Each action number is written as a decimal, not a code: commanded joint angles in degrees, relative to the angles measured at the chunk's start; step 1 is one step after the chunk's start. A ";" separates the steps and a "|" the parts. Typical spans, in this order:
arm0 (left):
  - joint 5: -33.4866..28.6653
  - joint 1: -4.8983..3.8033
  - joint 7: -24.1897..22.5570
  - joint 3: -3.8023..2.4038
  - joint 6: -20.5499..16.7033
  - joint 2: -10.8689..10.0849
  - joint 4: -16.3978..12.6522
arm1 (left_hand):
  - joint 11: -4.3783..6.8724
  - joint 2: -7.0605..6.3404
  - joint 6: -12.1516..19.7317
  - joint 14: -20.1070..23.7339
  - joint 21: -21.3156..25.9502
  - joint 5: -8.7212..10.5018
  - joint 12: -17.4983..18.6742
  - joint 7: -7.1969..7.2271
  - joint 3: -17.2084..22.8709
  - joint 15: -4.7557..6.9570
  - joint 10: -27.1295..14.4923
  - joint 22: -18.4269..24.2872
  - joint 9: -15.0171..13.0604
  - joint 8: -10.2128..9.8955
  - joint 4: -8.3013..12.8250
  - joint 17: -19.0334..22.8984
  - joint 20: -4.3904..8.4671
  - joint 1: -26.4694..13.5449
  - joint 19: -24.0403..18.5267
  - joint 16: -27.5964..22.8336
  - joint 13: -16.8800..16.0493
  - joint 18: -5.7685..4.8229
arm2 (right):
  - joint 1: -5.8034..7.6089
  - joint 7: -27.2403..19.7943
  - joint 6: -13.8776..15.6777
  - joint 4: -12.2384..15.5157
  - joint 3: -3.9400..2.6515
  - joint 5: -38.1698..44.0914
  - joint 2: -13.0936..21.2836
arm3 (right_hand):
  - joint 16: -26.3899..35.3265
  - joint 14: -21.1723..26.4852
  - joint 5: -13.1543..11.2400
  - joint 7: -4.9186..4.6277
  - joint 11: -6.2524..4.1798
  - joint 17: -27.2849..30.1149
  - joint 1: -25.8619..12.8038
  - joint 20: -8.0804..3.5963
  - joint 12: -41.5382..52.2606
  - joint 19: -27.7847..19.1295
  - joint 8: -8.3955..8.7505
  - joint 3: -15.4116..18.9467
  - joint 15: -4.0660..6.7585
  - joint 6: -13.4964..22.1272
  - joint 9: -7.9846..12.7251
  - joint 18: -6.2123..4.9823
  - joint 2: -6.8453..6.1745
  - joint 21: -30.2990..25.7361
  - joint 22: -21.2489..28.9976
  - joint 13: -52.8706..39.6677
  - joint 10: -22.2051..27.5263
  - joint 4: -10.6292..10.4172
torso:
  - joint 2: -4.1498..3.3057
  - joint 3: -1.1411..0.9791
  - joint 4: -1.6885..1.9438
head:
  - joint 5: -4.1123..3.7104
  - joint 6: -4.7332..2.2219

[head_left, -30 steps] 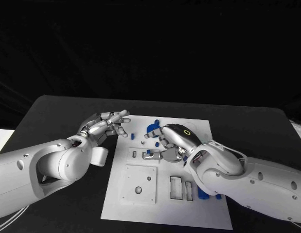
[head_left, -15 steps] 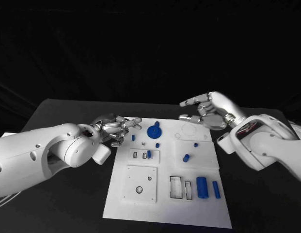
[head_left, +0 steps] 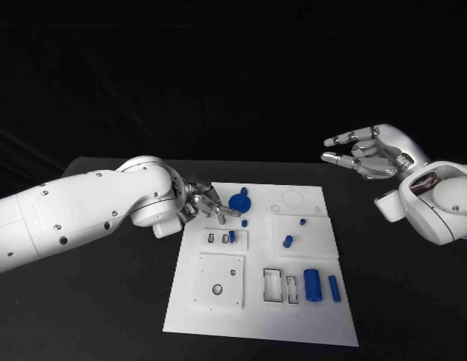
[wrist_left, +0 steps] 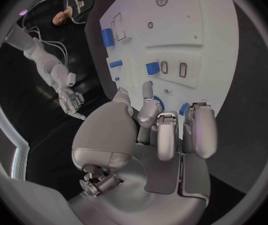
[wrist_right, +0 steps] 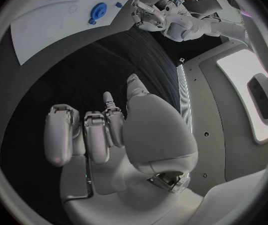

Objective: Assemble the parts on the task board

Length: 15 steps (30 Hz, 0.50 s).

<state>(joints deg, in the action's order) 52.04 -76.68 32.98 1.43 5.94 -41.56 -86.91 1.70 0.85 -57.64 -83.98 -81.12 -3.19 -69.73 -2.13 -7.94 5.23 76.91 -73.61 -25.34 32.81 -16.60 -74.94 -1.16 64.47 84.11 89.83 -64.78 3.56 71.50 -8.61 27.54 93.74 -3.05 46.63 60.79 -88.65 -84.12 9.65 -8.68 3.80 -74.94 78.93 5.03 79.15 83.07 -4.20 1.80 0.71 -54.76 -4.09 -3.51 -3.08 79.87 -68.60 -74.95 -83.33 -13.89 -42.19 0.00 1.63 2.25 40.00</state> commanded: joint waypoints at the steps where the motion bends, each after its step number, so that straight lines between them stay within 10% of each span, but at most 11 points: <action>1: 10.35 -0.51 4.56 0.14 7.48 1.88 1.51 | 0.29 -0.59 1.23 -6.02 -0.44 0.42 -0.51 0.17 -1.74 0.31 0.34 -0.80 -2.21 1.95 -0.15 -15.06 0.52 -1.63 1.88 0.17 -0.54 -0.65 | 0.05 0.07 -1.95 -0.27 0.01 -1.09 -0.01 | 0.21 -5.24 0.50 -0.04 -0.06 -12.57 0.01 -0.06 -0.39 -0.43 -0.25 0.09 0.03 -0.50 0.00 -0.64 0.53 -0.42 0.10 -7.29 0.34 0.50 | 0.36 -0.41 -0.11 | 0.12 0.27; 15: 13.32 -1.65 5.57 0.79 11.14 7.37 5.45 | 0.75 -0.26 3.04 -6.02 -1.44 0.52 -1.54 0.60 -4.00 0.70 0.88 -2.60 -5.76 4.84 -0.12 -15.06 1.00 -2.88 2.23 0.17 -1.77 -0.95 | 0.08 0.99 -2.48 -1.39 0.14 0.20 -0.29 | 0.23 -5.23 0.88 -0.03 -0.07 -12.54 -0.04 -0.08 -0.38 -0.42 -0.24 0.25 0.04 -0.52 0.01 -0.64 0.54 -0.43 0.10 -7.28 0.33 0.63 | 0.31 -0.33 -0.03 | 0.38 0.65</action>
<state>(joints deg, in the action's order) 63.33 -78.24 37.47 2.19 13.70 -34.51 -81.74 2.37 0.40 -54.95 -83.97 -82.32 -3.03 -71.07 -1.41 -11.56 5.64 77.60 -74.95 -31.06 37.46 -16.76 -74.93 -0.58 61.81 83.93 89.83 -66.47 3.56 71.56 -7.99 26.17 92.41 -2.91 46.20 60.59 -88.65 -84.12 10.21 -8.68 3.80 -74.93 78.94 5.03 79.15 83.07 -4.19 2.12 0.71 -54.76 -4.08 -3.51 -3.08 79.65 -68.54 -74.95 -83.33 -13.58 -41.83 -0.42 1.54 2.57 40.60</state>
